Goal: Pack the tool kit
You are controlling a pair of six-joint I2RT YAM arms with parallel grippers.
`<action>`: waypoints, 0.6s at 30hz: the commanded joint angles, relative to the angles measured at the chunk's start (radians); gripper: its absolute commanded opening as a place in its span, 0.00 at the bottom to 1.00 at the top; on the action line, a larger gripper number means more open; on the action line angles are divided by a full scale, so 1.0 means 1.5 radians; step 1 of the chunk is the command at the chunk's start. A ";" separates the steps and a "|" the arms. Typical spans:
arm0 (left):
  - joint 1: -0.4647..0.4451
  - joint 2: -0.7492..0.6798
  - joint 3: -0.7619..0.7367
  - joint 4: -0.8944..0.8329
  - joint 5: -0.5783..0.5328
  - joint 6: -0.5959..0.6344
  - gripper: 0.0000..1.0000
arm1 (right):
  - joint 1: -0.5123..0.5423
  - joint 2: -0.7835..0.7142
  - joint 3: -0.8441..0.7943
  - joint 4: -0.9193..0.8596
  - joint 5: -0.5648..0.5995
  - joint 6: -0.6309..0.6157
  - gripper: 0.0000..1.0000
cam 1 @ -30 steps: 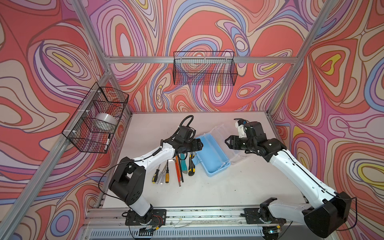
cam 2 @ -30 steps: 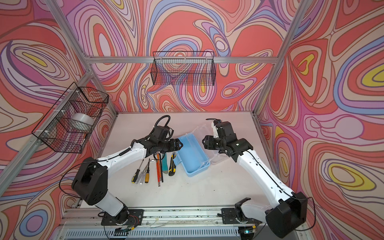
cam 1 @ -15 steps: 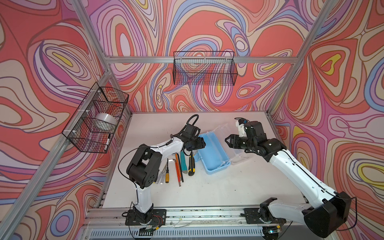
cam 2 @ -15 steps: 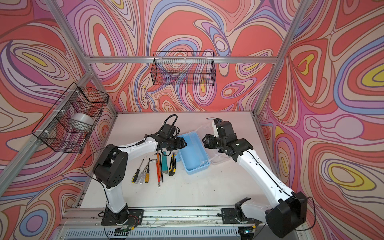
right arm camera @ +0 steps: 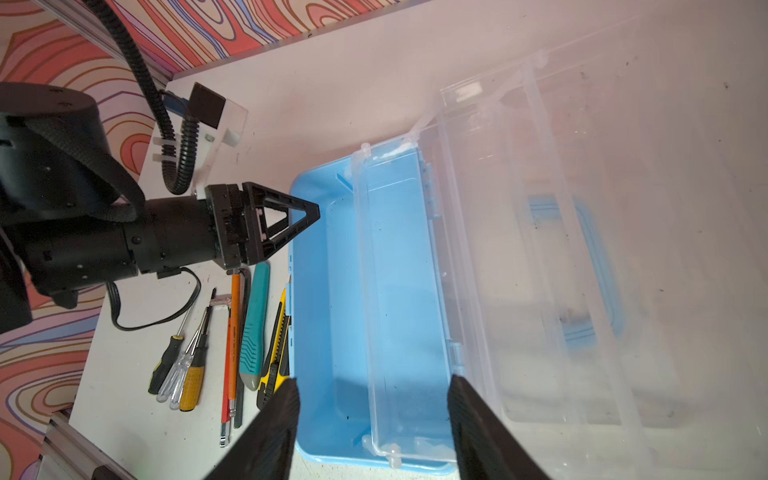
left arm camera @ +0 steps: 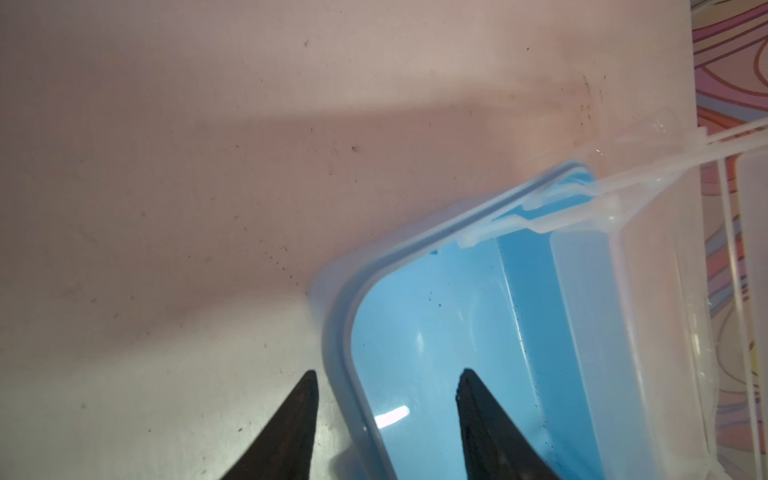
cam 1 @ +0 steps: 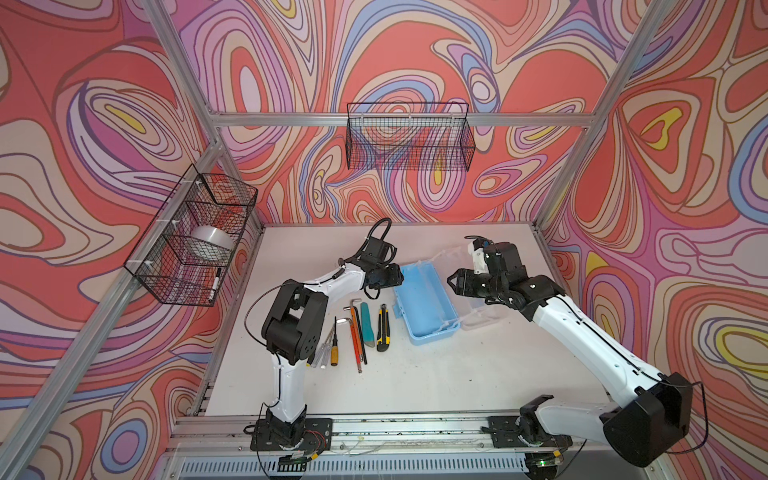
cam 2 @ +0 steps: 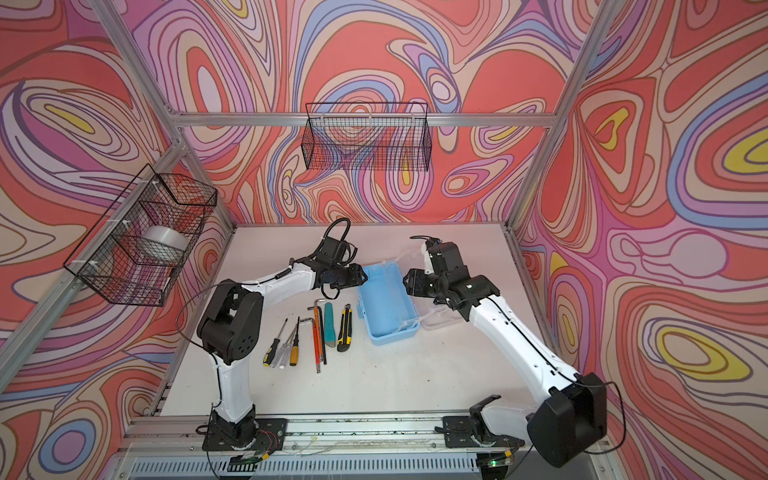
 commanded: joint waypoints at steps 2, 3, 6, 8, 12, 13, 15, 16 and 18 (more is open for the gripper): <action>-0.001 0.035 0.046 -0.022 0.005 0.026 0.55 | 0.011 0.009 -0.006 0.025 -0.014 0.013 0.57; 0.000 0.041 0.057 -0.027 0.002 0.029 0.55 | 0.016 0.011 -0.005 0.027 -0.012 0.015 0.57; 0.003 0.051 0.085 -0.035 -0.005 0.038 0.56 | 0.043 0.025 0.001 0.035 0.003 0.022 0.57; 0.006 0.054 0.097 -0.033 0.000 0.043 0.57 | 0.061 0.034 -0.001 0.047 0.008 0.031 0.57; 0.018 0.054 0.108 -0.048 -0.014 0.048 0.66 | 0.089 0.053 -0.004 0.067 0.013 0.049 0.57; 0.023 0.051 0.108 -0.058 -0.019 0.050 0.69 | 0.102 0.057 0.001 0.065 0.027 0.051 0.58; 0.029 0.032 0.090 -0.065 -0.029 0.054 0.79 | 0.134 0.070 0.019 0.052 0.063 0.050 0.62; 0.032 0.013 0.074 -0.063 -0.036 0.055 0.83 | 0.153 0.078 0.031 0.040 0.085 0.052 0.63; 0.035 -0.037 0.026 -0.056 -0.050 0.054 0.85 | 0.188 0.094 0.052 0.025 0.118 0.058 0.66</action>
